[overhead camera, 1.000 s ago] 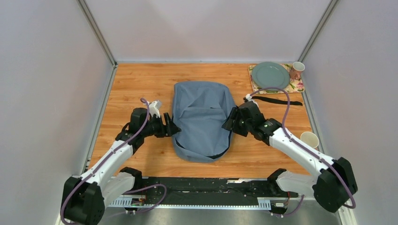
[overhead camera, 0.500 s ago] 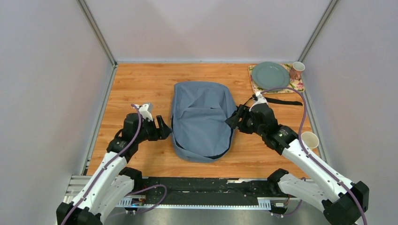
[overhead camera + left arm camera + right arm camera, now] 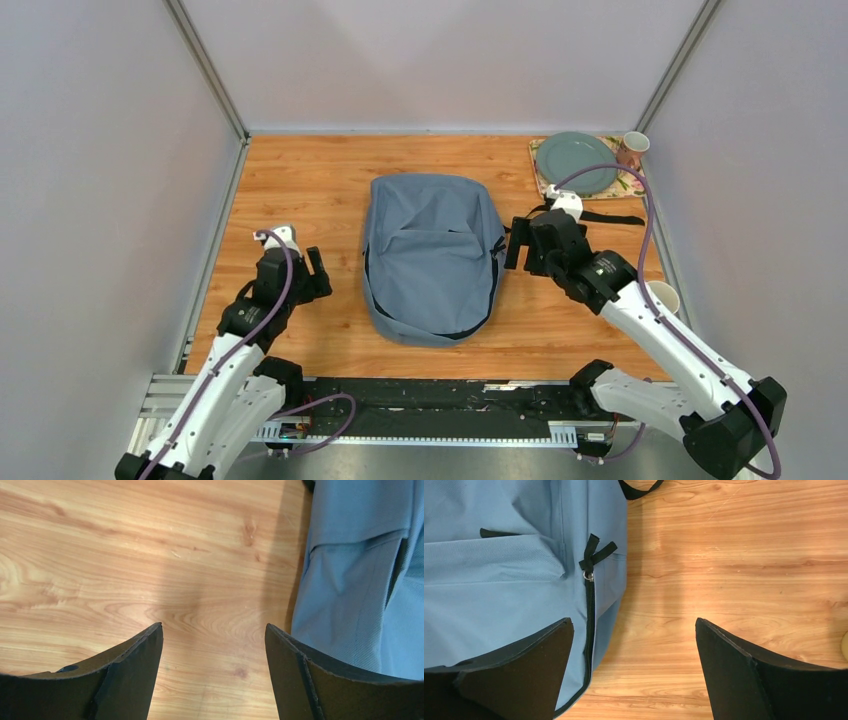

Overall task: Pack the student bag
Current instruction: Reset both arms

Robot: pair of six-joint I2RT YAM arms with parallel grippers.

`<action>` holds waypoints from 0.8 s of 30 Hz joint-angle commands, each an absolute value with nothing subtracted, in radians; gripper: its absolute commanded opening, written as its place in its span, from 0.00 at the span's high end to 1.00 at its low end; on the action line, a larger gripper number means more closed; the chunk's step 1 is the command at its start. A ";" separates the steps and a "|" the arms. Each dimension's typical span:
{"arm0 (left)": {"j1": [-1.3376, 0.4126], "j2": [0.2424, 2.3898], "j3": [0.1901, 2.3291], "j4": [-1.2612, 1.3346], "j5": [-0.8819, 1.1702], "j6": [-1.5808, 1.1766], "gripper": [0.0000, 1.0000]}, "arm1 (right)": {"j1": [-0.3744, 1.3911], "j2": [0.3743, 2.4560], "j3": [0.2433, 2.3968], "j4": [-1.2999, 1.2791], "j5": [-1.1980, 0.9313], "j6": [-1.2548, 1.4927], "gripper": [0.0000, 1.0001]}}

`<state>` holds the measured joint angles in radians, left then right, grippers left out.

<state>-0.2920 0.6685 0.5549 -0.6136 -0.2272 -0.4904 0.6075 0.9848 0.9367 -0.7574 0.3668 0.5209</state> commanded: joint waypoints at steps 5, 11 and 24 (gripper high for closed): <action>-0.293 0.594 0.586 -0.595 -0.313 -0.428 0.18 | 0.609 0.947 0.980 -0.686 0.381 0.483 0.04; -0.293 0.612 0.626 -0.612 -0.437 -0.463 0.18 | 0.609 0.884 0.913 -0.612 0.427 0.460 0.04; -0.291 0.692 0.716 -0.649 -0.403 -0.361 0.17 | 0.607 0.663 0.819 -0.310 0.250 0.370 0.03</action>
<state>-0.2920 0.6495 0.6586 -0.6220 -0.4229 -0.4301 0.6075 0.6678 0.8154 -0.4339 0.3397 0.4400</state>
